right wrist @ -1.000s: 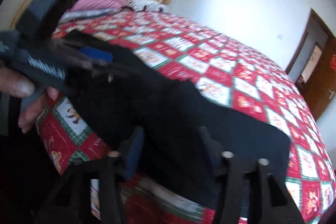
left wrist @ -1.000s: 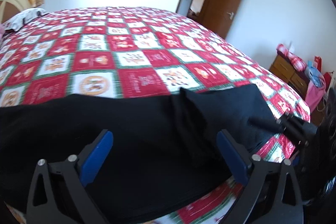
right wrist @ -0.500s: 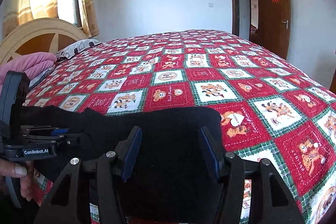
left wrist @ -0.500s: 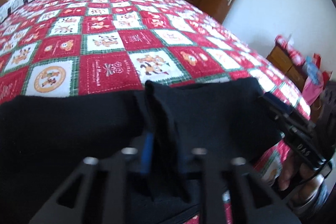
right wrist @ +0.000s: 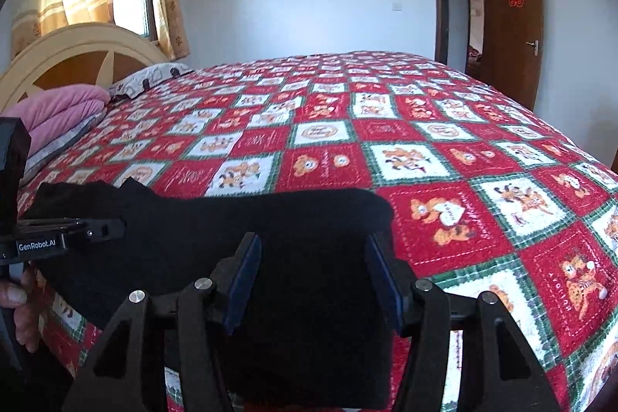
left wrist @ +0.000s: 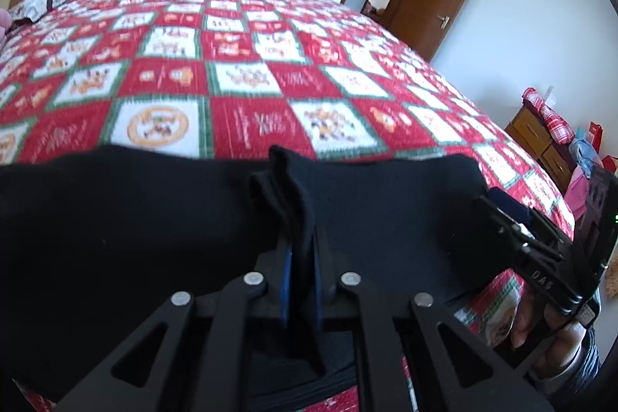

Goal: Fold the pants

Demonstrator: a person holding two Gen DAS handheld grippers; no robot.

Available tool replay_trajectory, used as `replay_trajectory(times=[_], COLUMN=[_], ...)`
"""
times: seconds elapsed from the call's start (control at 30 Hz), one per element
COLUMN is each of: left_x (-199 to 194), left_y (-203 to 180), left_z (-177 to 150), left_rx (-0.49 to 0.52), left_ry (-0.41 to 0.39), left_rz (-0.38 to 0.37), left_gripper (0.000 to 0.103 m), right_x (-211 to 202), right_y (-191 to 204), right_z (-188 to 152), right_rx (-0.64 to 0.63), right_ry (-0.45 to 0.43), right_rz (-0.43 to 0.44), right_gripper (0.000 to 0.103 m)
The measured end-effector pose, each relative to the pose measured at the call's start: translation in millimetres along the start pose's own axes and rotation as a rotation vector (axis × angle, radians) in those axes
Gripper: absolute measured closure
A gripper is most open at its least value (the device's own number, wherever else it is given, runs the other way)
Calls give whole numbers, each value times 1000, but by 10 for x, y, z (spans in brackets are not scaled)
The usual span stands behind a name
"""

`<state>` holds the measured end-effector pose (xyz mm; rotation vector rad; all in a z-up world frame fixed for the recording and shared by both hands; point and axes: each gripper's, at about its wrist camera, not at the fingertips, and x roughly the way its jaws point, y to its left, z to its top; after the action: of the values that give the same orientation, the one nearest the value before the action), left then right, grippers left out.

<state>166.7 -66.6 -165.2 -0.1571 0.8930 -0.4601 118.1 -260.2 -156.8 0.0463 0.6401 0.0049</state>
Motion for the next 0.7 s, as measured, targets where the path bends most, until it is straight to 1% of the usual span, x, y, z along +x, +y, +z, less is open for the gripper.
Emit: replay_trajectory(times=[0.07, 0.13, 0.2, 0.3, 0.33, 0.4, 0.47, 0.5, 0.53, 0.7], left_x=[23, 34, 19, -12, -22, -41, -69, -90, -99, -151], left_y=[-15, -23, -16, -45, -52, -73, -85, -86, -83, -86], left_z=[-19, -31, -44, -65, -68, -75, -88, -96, -104, -135], left_rx=[12, 22, 29, 54, 62, 82, 97, 100, 100, 103], left_ry=[1, -8, -14, -25, -27, -27, -32, -38, -41, -55], left_rz=[6, 26, 32, 49, 53, 68, 97, 104, 110, 128], left_gripper=[90, 85, 83, 79, 76, 67, 48, 46, 44, 44], right_x=[115, 216, 231, 235, 239, 233, 216, 206, 196, 158], right_y=[53, 111, 163, 142, 137, 156, 191, 204, 227, 287], right_z=[-41, -84, -110, -101, -106, -99, -107, -108, -108, -85], right_rx=[-41, -96, -143, -130, -133, -141, -158, -166, -178, -205], right_ry=[58, 105, 102, 107, 107, 106, 101, 98, 95, 84], right_rz=[-23, -62, -84, -79, -79, -86, -103, -110, -122, -149], right_gripper=[43, 40, 38, 37, 37, 37, 37, 37, 37, 37])
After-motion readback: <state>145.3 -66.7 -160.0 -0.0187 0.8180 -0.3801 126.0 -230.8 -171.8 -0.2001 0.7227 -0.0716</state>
